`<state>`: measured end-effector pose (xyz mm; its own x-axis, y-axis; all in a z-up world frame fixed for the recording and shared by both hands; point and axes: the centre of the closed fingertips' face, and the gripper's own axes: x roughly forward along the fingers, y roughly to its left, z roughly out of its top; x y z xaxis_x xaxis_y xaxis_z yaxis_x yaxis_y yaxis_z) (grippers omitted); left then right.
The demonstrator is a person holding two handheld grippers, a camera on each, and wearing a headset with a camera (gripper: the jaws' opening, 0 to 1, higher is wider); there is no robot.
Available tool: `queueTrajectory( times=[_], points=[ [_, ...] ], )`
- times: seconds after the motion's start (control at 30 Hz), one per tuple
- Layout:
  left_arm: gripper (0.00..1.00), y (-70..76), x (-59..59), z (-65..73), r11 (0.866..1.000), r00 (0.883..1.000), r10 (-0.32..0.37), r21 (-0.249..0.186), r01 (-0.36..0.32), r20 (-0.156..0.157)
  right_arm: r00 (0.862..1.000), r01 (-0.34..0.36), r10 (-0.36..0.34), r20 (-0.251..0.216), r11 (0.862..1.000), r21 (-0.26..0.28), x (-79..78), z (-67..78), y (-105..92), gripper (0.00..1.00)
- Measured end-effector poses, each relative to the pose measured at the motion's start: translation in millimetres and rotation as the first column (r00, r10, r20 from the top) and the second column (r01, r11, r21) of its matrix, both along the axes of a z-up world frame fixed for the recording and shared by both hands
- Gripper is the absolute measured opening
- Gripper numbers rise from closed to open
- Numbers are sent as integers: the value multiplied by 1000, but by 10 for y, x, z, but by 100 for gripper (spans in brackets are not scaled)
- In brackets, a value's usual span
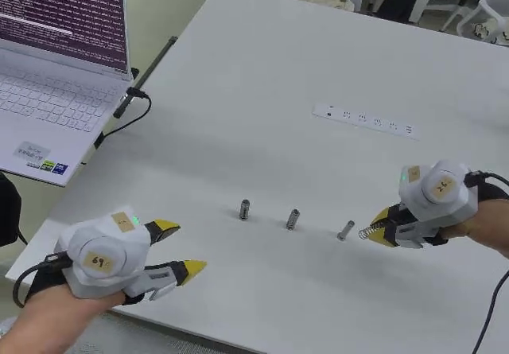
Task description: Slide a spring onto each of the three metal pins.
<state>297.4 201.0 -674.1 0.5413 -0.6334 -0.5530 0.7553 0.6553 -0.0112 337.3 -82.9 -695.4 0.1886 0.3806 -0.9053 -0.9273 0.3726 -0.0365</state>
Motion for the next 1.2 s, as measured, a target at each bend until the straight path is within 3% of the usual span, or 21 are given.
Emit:
queueTrajectory(
  times=[0.57,0.83,1.03,1.2],
  points=[
    [43,115,35,27,998,998,59,-18,-59,-9,998,-63,62,-18,996,-63,229,-108,31,9],
    [44,191,49,37,997,997,76,-18,-77,-14,995,-103,101,-25,990,-97,304,-197,59,9],
    [44,284,52,7,995,995,99,-14,-99,-23,987,-158,154,-42,977,-144,307,-306,56,9],
    [43,325,51,9,993,993,114,-16,-114,-25,985,-169,163,-49,975,-147,314,-324,66,9]
  ],
)
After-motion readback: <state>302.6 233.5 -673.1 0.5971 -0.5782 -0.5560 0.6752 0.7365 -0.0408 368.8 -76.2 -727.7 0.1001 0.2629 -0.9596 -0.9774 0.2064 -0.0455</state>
